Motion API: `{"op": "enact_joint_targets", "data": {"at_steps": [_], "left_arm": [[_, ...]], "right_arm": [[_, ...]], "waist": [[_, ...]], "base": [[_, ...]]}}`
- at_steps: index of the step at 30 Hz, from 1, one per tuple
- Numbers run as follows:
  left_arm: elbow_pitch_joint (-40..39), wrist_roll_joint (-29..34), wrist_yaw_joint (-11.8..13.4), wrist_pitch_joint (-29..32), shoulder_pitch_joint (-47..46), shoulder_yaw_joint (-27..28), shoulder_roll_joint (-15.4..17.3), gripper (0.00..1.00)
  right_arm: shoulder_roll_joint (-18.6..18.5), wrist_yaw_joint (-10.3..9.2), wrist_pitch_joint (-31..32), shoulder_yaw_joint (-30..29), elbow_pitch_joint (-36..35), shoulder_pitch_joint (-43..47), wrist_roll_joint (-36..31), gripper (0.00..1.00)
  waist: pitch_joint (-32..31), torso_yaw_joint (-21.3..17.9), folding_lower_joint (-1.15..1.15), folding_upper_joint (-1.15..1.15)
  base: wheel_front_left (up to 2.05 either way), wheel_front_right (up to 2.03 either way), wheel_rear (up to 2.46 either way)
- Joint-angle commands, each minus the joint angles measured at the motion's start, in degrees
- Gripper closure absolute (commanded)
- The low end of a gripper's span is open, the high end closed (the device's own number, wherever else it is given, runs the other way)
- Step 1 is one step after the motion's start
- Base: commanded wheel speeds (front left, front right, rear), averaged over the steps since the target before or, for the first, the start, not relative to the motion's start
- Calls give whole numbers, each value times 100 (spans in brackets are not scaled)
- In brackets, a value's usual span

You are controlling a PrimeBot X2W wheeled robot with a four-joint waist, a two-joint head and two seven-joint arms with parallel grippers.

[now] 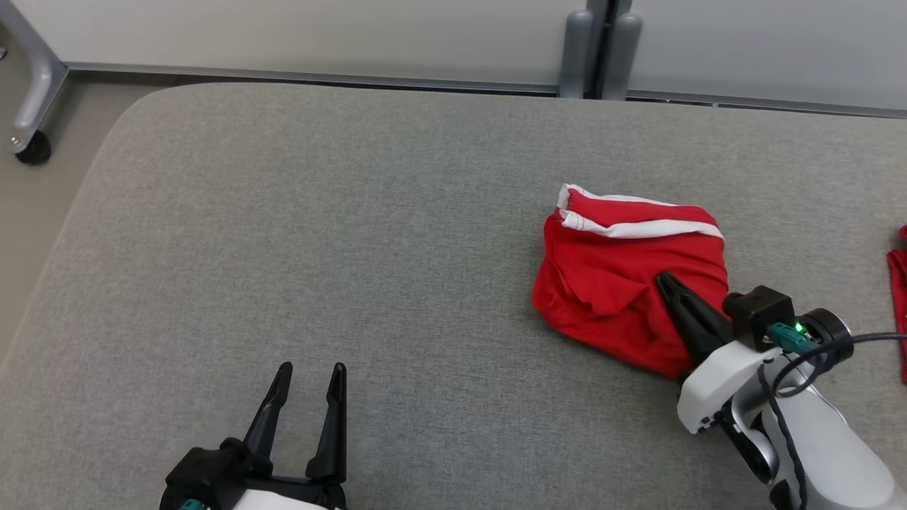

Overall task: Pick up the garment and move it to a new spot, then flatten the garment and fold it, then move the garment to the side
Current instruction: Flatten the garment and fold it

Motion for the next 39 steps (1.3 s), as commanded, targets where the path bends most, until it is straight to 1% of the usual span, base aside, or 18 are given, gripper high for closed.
{"op": "enact_joint_targets", "data": {"at_steps": [1, 5, 12, 14, 15, 22, 28, 32, 36, 38, 39], "left_arm": [[3, -30, 30, -9, -124, 4, 20, 0], [7, -51, 57, -9, -99, 12, 21, 0], [-2, -62, 83, -9, -77, 16, 22, 0], [-16, -59, 91, -9, -52, 41, 22, 0], [-9, -47, 84, -9, -36, 40, 22, 0], [4, -58, 97, -9, -11, -14, 22, 0], [13, -83, 106, -9, 20, -69, 23, 0], [8, -111, 109, -9, 44, -71, 22, 0], [-17, -95, 114, -9, 46, -43, 22, 0], [-35, -82, 117, -9, 29, -25, 22, 0], [-35, -82, 117, -9, 29, -25, 22, 0]], "right_arm": [[-32, -1, -38, 55, 126, -126, 68, 100], [33, -1, -100, 498, 474, -357, 239, 100], [-86, -1, -139, 1501, 640, -504, 666, 100], [-123, -1, -109, 1782, 646, -550, 760, 100], [-152, -1, -75, 2074, 618, -605, 833, 100], [-282, -1, 22, 2916, 406, -761, 1199, 100], [-318, -1, -15, 3335, 223, -824, 1434, 100], [-374, -1, 160, 3616, 91, -800, 1646, 100], [-536, -1, 118, 3449, -209, -988, 1883, 100], [-686, -1, 199, 3302, -385, -1104, 1938, 100], [-686, -1, 199, 3302, -385, -1104, 1938, 100]], "waist": [[136, 161, 0, 0], [166, 244, 0, 0], [150, 281, 0, 0], [142, 256, 0, 0], [135, 222, 0, 0], [85, 134, 0, 0], [52, 115, 0, 0], [32, 110, 0, 0], [24, 104, 0, 0], [48, 103, 0, 0], [48, 103, 0, 0]], "base": [[0, 0, 0], [0, 0, 0], [0, 0, 0], [0, 0, 0], [0, 0, 0], [0, 0, 0], [0, 0, 0], [0, 0, 0], [0, 0, 0], [0, 0, 0], [0, 0, 0]]}}
